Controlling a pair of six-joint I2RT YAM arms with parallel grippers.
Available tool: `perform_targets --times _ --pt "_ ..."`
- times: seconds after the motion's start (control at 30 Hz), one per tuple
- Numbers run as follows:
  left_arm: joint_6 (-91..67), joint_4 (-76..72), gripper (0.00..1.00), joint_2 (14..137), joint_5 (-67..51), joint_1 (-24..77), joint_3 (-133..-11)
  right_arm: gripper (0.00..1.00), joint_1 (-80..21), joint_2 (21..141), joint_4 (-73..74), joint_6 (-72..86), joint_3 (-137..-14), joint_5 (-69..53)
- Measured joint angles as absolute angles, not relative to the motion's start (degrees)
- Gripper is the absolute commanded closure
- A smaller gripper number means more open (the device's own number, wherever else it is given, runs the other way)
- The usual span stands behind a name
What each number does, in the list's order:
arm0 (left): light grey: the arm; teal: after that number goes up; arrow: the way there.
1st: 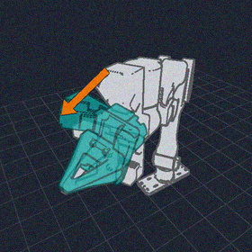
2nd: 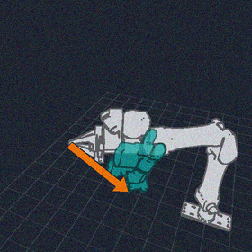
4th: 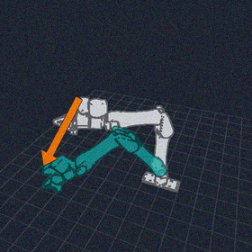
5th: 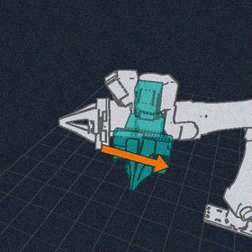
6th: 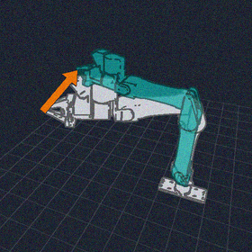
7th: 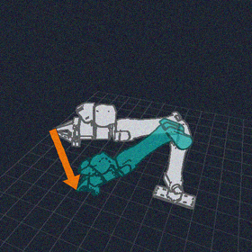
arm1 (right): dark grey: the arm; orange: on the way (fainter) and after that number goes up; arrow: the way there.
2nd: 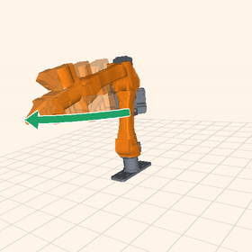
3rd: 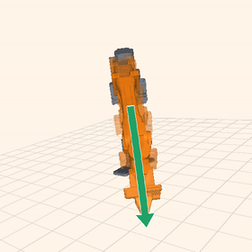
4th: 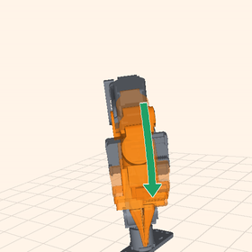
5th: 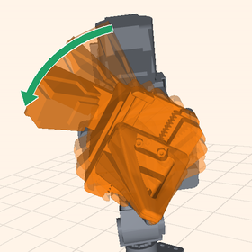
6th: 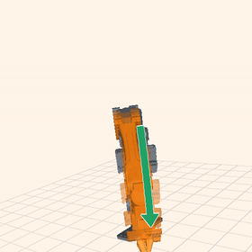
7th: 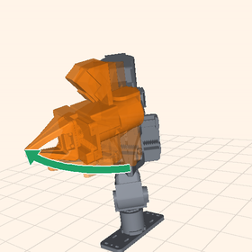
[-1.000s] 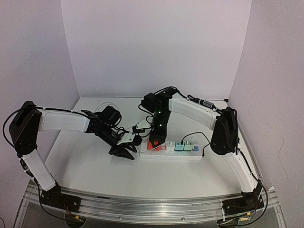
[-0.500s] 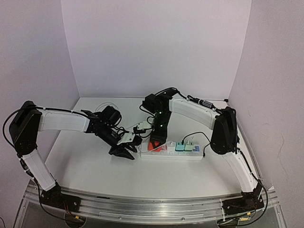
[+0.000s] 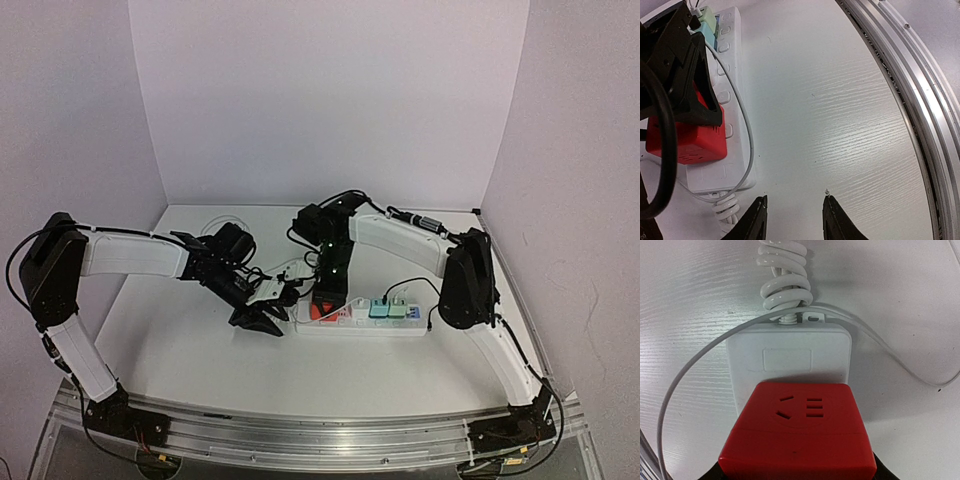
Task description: Insert the plug
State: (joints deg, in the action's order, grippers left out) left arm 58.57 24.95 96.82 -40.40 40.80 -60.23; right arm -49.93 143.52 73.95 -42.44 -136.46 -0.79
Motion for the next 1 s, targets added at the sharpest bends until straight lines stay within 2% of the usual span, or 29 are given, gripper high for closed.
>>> perform_targets --times 0.3,0.37,0.43,0.53,0.63,0.8,0.9,1.0 --pt "58.5 24.5 0.6 96.9 -40.5 40.8 -60.4 1.0 -50.2 144.2 73.3 -42.4 -135.3 -0.9" --pt "58.2 24.3 0.59 96.9 -40.6 40.8 -60.8 0.95 -50.0 144.3 73.0 -42.2 -135.3 -1.3" --pt "57.8 23.9 0.58 97.1 -40.8 40.8 -61.2 0.81 -49.9 144.3 72.9 -42.0 -135.4 -1.5" --pt "57.1 23.5 0.55 97.2 -40.9 40.8 -61.7 0.54 -49.9 144.5 73.4 -41.8 -136.4 -1.2" --pt "56.8 23.2 0.53 97.2 -41.0 40.8 -61.8 0.45 -50.0 144.6 74.3 -41.4 -137.7 -0.7" --pt "56.5 22.9 0.5 97.3 -41.0 40.8 -61.8 0.37 -50.5 144.6 74.8 -40.3 -138.5 0.9" --pt "56.3 23.4 0.48 97.4 -40.9 40.7 -61.8 0.19 -51.2 146.1 75.1 -39.3 -138.4 5.7" --pt "56.0 23.9 0.47 97.8 -40.9 40.5 -61.8 0.13 -51.3 146.8 75.7 -38.5 -138.9 8.0"
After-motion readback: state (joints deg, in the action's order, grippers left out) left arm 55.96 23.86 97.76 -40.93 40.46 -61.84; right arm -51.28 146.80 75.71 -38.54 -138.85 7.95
